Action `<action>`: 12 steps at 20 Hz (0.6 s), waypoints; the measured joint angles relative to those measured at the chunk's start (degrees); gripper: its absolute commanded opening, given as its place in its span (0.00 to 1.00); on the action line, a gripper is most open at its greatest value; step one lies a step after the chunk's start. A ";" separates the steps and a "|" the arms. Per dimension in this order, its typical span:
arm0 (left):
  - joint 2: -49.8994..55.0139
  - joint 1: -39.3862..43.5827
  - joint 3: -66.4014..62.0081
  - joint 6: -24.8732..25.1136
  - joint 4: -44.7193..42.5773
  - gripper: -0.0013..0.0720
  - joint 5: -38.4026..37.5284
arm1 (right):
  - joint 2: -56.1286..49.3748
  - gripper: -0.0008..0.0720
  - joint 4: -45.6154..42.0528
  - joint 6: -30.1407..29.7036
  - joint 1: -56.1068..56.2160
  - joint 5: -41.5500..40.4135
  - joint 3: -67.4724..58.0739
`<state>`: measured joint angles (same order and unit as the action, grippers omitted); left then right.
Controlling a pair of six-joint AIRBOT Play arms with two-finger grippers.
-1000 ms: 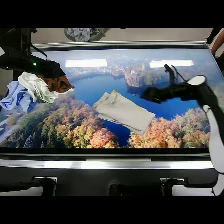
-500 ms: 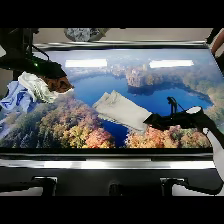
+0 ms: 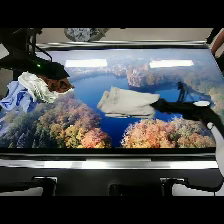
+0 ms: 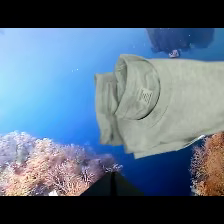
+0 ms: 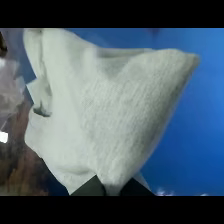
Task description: Fold the shirts.
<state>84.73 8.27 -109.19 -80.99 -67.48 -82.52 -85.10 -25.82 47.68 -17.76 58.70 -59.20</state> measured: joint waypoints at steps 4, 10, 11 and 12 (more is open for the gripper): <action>0.37 0.00 0.04 0.00 -0.04 0.08 0.00 | 0.00 0.08 -8.87 4.00 -14.29 7.43 -11.37; 0.55 0.00 0.04 -0.46 -0.04 0.08 0.02 | 0.42 0.08 -19.89 7.37 -38.16 19.21 -16.85; 0.57 0.04 0.04 -0.46 -0.04 0.08 0.00 | 0.48 0.08 -23.30 8.04 -40.41 21.18 -16.57; 0.57 0.04 0.04 -0.46 -0.02 0.08 0.02 | 0.57 0.08 -27.56 8.83 -42.25 23.19 -15.78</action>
<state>85.30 8.32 -109.14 -81.45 -67.51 -82.50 -84.53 -53.39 56.51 -60.01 81.89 -74.98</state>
